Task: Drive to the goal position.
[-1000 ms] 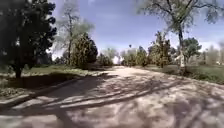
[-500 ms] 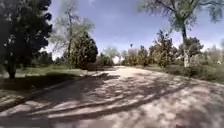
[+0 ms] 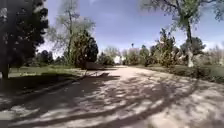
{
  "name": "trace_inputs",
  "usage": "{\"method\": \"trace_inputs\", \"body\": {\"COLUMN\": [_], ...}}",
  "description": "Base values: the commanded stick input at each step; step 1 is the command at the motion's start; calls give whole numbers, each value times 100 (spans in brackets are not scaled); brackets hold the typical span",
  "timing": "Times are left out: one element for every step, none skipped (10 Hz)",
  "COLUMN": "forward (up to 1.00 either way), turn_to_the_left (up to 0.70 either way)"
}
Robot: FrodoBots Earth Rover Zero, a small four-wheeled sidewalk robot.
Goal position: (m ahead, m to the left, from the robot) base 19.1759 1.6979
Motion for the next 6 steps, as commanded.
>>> {"method": "trace_inputs", "body": {"forward": [70, 70, 70, 70, 70, 70], "turn_to_the_left": [0, -1, -6, -28, -35, -35]}}
